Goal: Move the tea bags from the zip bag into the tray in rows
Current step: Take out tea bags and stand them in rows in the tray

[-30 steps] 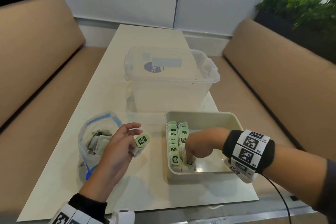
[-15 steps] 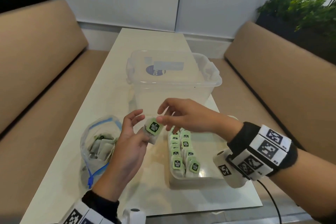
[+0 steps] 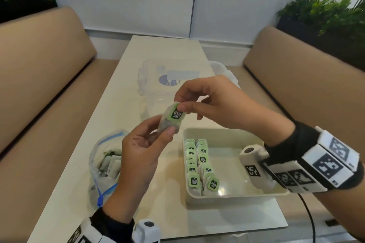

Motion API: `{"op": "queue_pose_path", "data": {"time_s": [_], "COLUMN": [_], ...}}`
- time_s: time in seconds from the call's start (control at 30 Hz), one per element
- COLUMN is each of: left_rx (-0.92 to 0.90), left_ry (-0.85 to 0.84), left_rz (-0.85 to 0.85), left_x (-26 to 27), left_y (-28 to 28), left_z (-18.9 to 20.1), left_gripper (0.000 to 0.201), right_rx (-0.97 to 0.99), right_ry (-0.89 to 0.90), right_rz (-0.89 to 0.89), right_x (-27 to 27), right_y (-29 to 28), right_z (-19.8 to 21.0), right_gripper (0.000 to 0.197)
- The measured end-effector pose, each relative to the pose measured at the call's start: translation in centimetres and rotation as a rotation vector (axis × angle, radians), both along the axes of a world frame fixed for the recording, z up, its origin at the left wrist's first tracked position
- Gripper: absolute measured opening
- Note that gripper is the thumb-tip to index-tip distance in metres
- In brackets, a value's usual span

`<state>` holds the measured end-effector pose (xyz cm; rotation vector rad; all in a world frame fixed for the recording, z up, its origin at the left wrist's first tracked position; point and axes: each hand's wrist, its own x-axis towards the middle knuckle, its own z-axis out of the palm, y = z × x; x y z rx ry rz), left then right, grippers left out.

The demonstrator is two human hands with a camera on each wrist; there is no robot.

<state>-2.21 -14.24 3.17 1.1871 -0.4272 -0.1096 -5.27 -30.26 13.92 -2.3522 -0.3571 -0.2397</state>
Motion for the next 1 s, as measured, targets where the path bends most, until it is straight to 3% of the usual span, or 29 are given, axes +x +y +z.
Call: {"op": "queue_pose_path", "data": {"time_s": [0.17,0.27,0.37,0.53,0.6,0.7,0.83,1.0], "left_rx": [0.093,0.218,0.316,0.374,0.359,0.352,0.356,0.359], "left_ry": [0.002,0.031,0.080,0.129,0.138,0.157,0.174,0.186], "left_rz": [-0.042,-0.145,-0.128,-0.022,-0.009,0.016,0.033,0.052], "left_x": [-0.2,0.1,0.8,1.2,1.1,1.1,1.1,1.2], "left_y": [-0.4,-0.2,1.1,3.0,3.4,3.8,4.1,4.7], "left_z": [0.0,-0.9,-2.3,-3.2,-3.3,-3.5,-4.0,-4.4], "left_gripper": [0.023,0.044,0.060,0.033,0.028,0.018,0.018,0.020], "right_rx": [-0.125,-0.207,-0.320,-0.708,-0.664,-0.498,-0.412,-0.575], "right_ry": [-0.062,-0.033,0.116,0.625,0.826,0.981,1.070,1.040], "right_rz": [0.000,0.015,0.028,0.149,0.230,0.257,0.239,0.229], "right_x": [-0.5,-1.0,-1.5,-2.1,-2.2,-1.9,-1.2,-0.8], "right_y": [0.0,-0.3,-1.6,-4.1,-5.0,-5.8,-6.0,-6.0], "right_z": [0.6,0.5,-0.4,-5.5,-7.6,-9.7,-12.1,-12.9], "right_gripper": [0.004,0.008,0.017,0.032,0.035,0.034,0.035,0.043]}}
